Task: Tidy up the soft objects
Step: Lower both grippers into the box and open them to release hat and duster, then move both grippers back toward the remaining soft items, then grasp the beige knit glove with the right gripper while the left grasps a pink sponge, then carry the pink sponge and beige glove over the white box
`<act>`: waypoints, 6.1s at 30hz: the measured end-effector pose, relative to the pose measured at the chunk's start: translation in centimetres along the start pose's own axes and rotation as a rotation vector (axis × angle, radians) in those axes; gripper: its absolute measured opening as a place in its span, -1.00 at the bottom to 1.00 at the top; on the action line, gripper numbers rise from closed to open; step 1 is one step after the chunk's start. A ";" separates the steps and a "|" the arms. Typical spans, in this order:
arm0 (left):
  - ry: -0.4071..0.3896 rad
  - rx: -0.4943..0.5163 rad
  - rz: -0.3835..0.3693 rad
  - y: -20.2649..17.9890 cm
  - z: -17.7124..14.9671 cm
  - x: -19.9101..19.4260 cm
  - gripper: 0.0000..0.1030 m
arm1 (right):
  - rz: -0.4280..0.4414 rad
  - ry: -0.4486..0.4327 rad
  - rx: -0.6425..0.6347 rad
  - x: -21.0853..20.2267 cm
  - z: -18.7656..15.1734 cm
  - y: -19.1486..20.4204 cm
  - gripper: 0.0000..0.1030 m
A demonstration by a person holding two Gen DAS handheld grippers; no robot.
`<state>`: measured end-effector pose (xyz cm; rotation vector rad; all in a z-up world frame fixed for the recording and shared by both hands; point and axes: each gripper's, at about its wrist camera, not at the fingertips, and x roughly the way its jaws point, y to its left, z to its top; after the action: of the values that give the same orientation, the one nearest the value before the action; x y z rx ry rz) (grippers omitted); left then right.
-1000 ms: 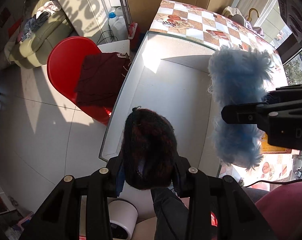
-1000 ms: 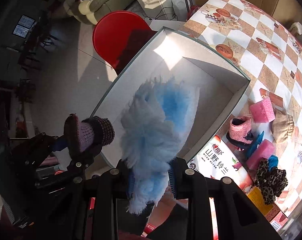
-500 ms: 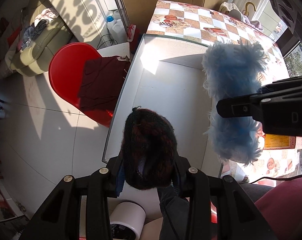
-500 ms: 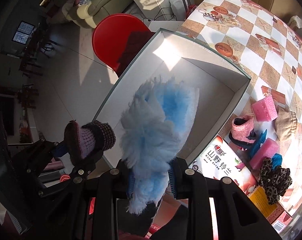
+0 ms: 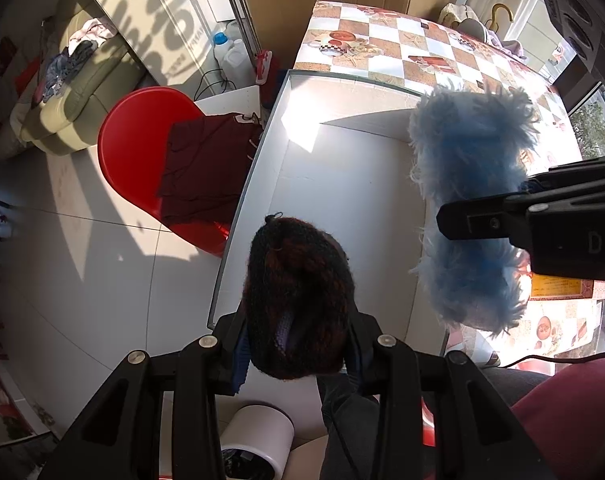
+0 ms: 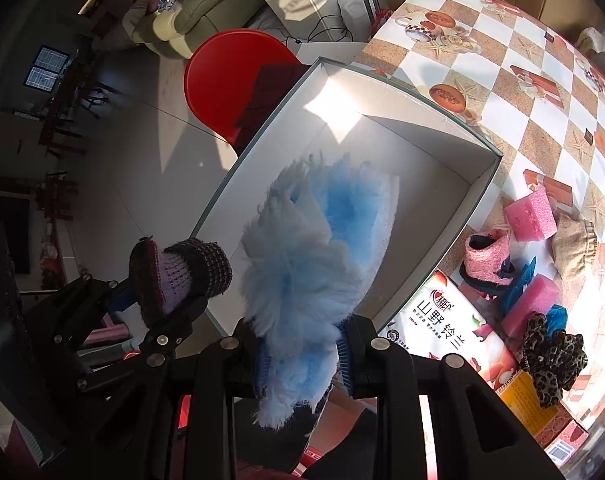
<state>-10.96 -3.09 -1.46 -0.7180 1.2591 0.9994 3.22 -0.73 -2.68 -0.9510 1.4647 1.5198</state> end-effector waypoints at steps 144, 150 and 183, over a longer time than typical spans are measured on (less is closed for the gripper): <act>0.141 0.667 0.036 -34.0 18.7 18.1 0.99 | -0.301 0.052 0.658 2.1 -6.3 -40.0 1.00; 0.177 0.639 0.046 -33.4 19.1 19.9 1.00 | -0.350 0.050 0.628 3.0 -5.2 -38.7 1.00; 0.009 0.516 -0.069 -29.6 17.2 8.9 0.03 | -0.161 -0.153 0.720 -4.9 -14.0 -35.6 -0.35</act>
<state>23.24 1.59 -9.21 -0.3599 1.4133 0.5755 37.70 -14.73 -12.86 -0.4856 1.6032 0.8165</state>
